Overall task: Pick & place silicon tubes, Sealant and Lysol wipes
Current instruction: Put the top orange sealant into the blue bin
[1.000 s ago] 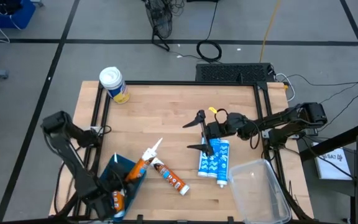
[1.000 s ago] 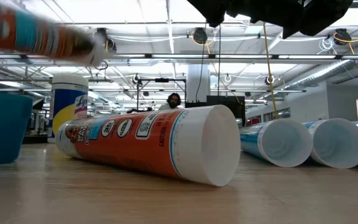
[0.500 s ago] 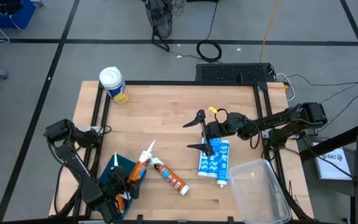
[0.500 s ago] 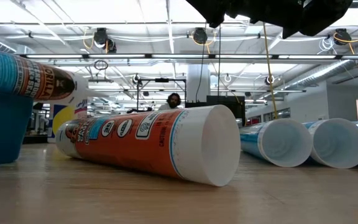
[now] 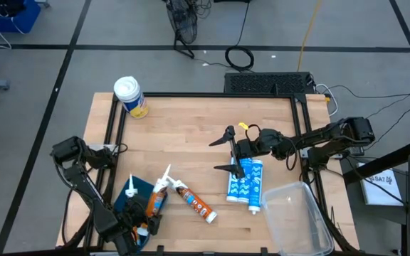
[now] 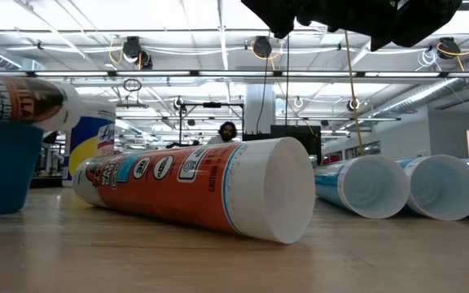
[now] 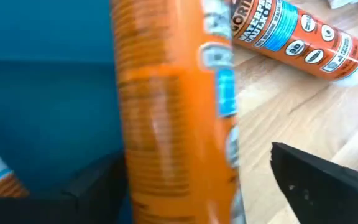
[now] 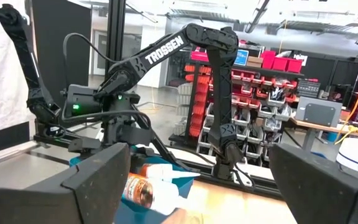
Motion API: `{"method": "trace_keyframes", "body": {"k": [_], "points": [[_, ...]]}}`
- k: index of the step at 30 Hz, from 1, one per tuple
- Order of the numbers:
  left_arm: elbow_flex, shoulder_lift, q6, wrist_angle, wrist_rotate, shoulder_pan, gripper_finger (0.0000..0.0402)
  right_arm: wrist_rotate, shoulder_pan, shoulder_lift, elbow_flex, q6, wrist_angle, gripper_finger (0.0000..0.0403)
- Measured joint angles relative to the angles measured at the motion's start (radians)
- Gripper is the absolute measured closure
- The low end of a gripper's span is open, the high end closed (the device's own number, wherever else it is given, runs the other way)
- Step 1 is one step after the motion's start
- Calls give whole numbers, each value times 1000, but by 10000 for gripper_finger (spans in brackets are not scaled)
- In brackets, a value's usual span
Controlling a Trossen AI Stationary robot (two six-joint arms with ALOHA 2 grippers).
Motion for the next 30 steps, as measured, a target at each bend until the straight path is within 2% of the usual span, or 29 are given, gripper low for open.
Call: {"method": "trace_keyframes", "body": {"k": [2, 8, 13, 21, 25, 30], "points": [[0, 0, 13, 0, 1, 0, 27, 0, 0, 0, 0, 0, -1, 44], [0, -3, 68, -1, 10, 0, 94, 0, 0, 0, 0, 0, -3, 44], [0, -49, 147, -4, -6, 3, 130, 0, 0, 0, 0, 0, -2, 44], [0, -199, 422, -8, -238, 4, 158, 52, 0, 0, 0, 5, -27, 44], [0, -259, 613, -8, -367, 15, 155, 49, 0, 5, 0, 23, -72, 44], [0, -278, 843, -3, -472, 59, 143, 49, 7, 6, -2, 23, -139, 44]]}}
